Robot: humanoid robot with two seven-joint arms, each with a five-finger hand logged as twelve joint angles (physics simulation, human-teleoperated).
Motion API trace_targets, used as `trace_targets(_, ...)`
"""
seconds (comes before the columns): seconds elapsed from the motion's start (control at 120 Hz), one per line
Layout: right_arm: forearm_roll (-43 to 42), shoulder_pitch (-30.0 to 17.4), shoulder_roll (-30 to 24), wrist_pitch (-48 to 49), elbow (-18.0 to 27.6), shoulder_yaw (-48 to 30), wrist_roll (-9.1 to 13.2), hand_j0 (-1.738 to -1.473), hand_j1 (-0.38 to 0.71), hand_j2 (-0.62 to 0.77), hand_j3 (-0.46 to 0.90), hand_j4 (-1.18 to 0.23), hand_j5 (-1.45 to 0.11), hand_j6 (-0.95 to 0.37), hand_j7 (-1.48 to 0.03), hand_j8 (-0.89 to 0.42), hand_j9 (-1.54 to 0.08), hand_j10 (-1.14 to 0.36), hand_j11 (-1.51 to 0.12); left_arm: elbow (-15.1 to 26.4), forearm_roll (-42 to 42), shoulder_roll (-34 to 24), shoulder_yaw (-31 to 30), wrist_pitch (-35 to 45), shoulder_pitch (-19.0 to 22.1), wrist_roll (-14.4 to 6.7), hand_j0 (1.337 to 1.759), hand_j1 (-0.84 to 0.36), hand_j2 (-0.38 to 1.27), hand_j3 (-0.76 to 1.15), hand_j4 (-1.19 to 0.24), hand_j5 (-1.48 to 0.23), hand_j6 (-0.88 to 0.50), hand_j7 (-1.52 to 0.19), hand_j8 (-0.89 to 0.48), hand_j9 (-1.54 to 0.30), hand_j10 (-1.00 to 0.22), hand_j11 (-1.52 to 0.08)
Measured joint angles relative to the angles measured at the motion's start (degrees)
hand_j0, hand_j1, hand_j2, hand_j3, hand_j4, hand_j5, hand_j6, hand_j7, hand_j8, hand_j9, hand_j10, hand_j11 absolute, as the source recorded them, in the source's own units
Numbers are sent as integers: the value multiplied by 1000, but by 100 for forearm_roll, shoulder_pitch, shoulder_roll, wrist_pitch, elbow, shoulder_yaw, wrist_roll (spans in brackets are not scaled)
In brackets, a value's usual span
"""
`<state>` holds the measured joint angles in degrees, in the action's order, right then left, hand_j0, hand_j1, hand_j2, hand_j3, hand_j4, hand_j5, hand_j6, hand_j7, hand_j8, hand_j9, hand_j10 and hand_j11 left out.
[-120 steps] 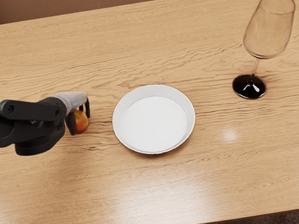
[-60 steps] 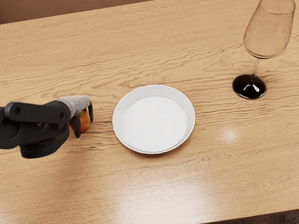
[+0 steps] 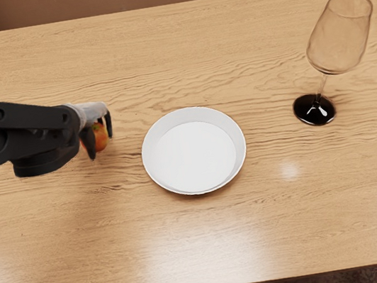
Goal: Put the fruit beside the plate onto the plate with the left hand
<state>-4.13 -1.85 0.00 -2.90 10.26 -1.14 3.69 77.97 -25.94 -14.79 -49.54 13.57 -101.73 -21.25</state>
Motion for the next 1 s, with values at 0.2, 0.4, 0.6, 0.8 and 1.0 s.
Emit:
trace_targets(0.2, 0, 0, 0, 0, 1, 0, 0, -1658, -318, -5, 0, -26, -34, -26, -34, -26, -34, -26, -34, 23, 182, -223, 476, -565, -358, 1, 1640, -318, 379, 0, -548, -1104, -259, -1141, -294, -1169, -787, -1207)
trace_targets(0.4, 0, 0, 0, 0, -1, 0, 0, -1658, -318, -5, 0, -26, -34, -26, -34, -26, -34, -26, -34, 74, 450, -211, 1053, -1129, -503, 6, 1646, -320, 405, 0, -550, -1128, -258, -1157, -298, -1177, -804, -1188)
trace_targets(0.6, 0, 0, 0, 0, 0, 0, 0, -1658, -318, -5, 0, -26, -34, -26, -34, -26, -34, -26, -34, 106, 706, 223, 1461, -1419, -602, 6, 1648, -365, 466, 0, -484, -1182, -224, -1169, -272, -1173, -791, -1179)
trace_targets(0.8, 0, 0, 0, 0, -1, 0, 0, -1658, -318, -5, 0, -26, -34, -26, -34, -26, -34, -26, -34, 58, 744, 699, 1789, -1448, -423, 0, 1649, -362, 470, 0, -477, -1191, -225, -1166, -274, -1166, -794, -1173)
trace_targets(1.0, 0, 0, 0, 0, 1, 0, 0, -1658, -318, -5, 0, -26, -33, -26, -34, -26, -33, -26, -34, -100, 721, 1007, 1954, -1421, -226, -1, 1649, -325, 424, 0, -511, -1187, -247, -1168, -290, -1172, -816, -1169)
